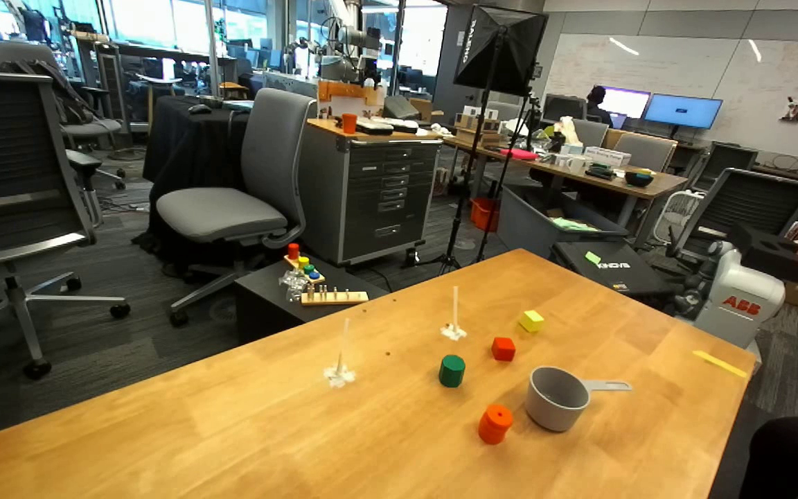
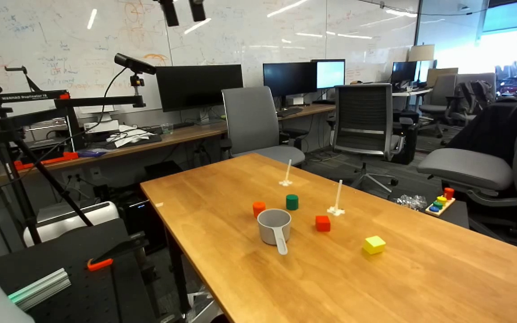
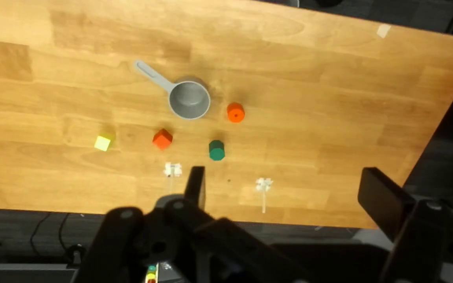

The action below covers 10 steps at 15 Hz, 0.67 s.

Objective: Place the yellow, green and orange blocks inside the measuring cup

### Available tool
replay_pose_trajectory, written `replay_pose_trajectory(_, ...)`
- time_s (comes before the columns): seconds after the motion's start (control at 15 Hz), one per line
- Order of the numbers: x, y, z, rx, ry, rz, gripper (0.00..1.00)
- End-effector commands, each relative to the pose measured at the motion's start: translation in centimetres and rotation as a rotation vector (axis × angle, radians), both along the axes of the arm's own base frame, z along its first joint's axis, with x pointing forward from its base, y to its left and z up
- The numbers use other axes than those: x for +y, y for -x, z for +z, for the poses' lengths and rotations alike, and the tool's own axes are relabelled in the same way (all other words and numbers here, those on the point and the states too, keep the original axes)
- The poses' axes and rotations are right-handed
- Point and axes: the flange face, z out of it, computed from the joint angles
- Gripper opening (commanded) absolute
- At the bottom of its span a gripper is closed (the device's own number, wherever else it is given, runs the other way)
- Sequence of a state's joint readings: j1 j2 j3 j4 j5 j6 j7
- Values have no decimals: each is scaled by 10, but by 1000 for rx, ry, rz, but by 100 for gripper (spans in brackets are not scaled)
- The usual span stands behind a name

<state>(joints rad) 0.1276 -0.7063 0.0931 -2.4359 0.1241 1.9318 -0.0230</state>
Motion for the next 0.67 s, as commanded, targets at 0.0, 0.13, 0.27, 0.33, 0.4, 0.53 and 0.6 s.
replay_pose_trajectory(0.0, -28, -82, -14, 9, 41, -68, 100)
replay_pose_trajectory(0.13, -49, -120, -36, 18, 66, -137, 100)
replay_pose_trajectory(0.27, -67, -157, -59, 45, 67, -219, 100)
replay_pose_trajectory(0.33, -72, -172, -68, 56, 65, -247, 100)
replay_pose_trajectory(0.4, -78, -187, -83, 75, 61, -277, 100)
replay_pose_trajectory(0.53, -87, -214, -104, 110, 58, -317, 100)
replay_pose_trajectory(0.6, -93, -224, -115, 126, 64, -334, 100)
